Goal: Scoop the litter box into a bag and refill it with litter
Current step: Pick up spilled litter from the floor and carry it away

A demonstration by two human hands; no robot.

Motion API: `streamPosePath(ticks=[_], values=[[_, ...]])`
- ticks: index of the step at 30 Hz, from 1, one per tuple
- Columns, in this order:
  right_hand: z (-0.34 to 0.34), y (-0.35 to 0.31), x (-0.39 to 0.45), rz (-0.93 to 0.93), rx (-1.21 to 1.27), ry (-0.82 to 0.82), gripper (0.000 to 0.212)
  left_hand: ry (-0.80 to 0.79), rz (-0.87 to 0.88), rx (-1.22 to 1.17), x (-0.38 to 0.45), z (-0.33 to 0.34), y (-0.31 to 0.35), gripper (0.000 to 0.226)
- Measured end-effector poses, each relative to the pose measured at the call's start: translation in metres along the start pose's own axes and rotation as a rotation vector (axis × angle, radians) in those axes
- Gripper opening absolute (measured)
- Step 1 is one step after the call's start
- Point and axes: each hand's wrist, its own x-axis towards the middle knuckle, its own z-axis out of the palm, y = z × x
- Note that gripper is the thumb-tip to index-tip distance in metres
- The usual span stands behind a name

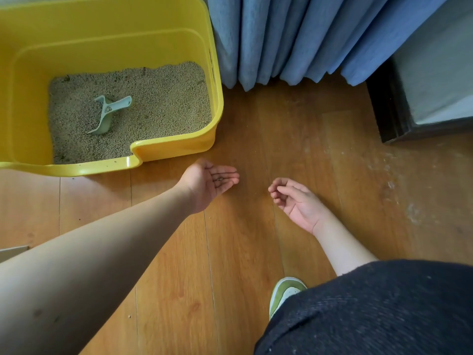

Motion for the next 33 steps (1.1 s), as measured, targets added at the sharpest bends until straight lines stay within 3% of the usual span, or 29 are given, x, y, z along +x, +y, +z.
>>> streamPosePath(ticks=[3,6,8,12,22,24,26,29,31,33], values=[[0.003,0.011,0.005,-0.034,-0.263,0.124,0.026,0.005,-0.017,0.015,-0.001,-0.006,-0.004,0.052],[0.012,0.014,0.011,-0.207,-0.938,0.284,0.017,0.01,-0.025,0.026,-0.001,-0.011,-0.007,0.052],[0.018,0.017,0.014,-0.36,-1.298,0.249,0.015,0.012,-0.021,0.032,-0.002,-0.013,-0.006,0.053],[0.024,0.024,0.021,-0.404,-1.461,0.211,0.027,0.013,-0.014,0.021,-0.003,-0.016,-0.003,0.053],[0.027,0.025,0.027,-0.402,-1.532,0.261,0.014,0.018,-0.026,-0.016,-0.007,-0.013,-0.001,0.053],[0.027,0.022,0.026,-0.396,-1.439,0.269,0.009,0.013,-0.025,-0.021,-0.008,-0.01,-0.001,0.053],[0.028,0.02,0.024,-0.368,-1.162,0.311,0.005,0.009,-0.026,-0.026,-0.007,-0.008,0.0,0.054],[0.028,0.016,0.021,-0.21,-0.546,0.39,0.004,0.003,-0.034,-0.033,-0.006,-0.006,0.0,0.053],[0.028,0.011,0.019,-0.119,-0.028,0.337,0.005,-0.003,-0.039,-0.034,-0.006,-0.004,-0.001,0.053],[0.03,0.004,0.015,-0.08,0.268,0.26,0.008,-0.008,-0.04,-0.027,-0.006,-0.001,-0.002,0.052]])
